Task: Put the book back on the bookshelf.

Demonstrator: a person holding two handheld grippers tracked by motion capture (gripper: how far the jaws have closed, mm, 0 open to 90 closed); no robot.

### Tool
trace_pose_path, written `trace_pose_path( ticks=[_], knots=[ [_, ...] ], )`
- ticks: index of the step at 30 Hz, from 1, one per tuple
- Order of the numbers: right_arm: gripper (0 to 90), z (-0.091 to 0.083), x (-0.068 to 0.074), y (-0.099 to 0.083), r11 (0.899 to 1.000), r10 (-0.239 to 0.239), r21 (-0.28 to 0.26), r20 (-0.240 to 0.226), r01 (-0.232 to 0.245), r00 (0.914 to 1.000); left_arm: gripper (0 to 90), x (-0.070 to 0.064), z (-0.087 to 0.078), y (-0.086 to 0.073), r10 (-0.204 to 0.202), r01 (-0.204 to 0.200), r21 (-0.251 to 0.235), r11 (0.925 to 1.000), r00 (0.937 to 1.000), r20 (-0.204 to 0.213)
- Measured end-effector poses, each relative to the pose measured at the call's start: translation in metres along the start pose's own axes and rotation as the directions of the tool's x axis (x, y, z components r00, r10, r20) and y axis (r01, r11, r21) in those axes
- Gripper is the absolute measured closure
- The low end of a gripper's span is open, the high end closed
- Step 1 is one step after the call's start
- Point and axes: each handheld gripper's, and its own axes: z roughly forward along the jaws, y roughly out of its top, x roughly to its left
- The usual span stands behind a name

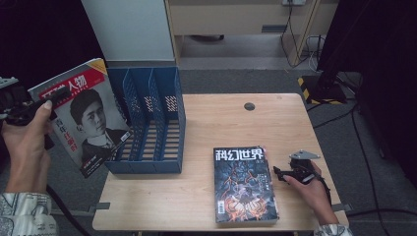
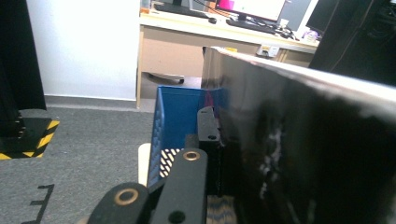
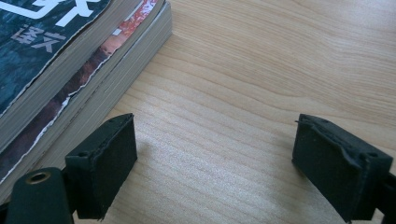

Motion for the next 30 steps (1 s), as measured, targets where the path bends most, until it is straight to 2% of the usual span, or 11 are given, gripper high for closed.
trace_pose_path(
  ticks=[6, 12, 18, 30],
  knots=[
    [13.9, 0.0, 0.0, 0.0, 1.0, -0.001, 0.001, -0.001, 0.001, 1.0, 86.3, 0.01, 0.013, 0.001, 0.014, -0.014, -0.023, 0.9996, 0.9998, -0.011],
    [13.9, 0.0, 0.0, 0.0, 1.0, -0.003, 0.002, -0.001, 0.003, 1.0, 86.4, 0.017, 0.027, -0.003, 0.008, -0.008, -0.045, 0.9989, 0.9999, -0.01],
    [13.8, 0.0, 0.0, 0.0, 1.0, -0.003, 0.002, -0.001, 0.003, 1.0, 86.3, 0.018, 0.035, -0.006, 0.008, -0.009, -0.074, 0.9972, 0.9998, -0.02],
    [13.8, 0.0, 0.0, 0.0, 1.0, -0.002, 0.002, -0.001, 0.002, 1.0, 86.3, 0.016, 0.052, -0.016, 0.008, -0.011, -0.092, 0.9957, 0.9995, -0.031]
  ],
)
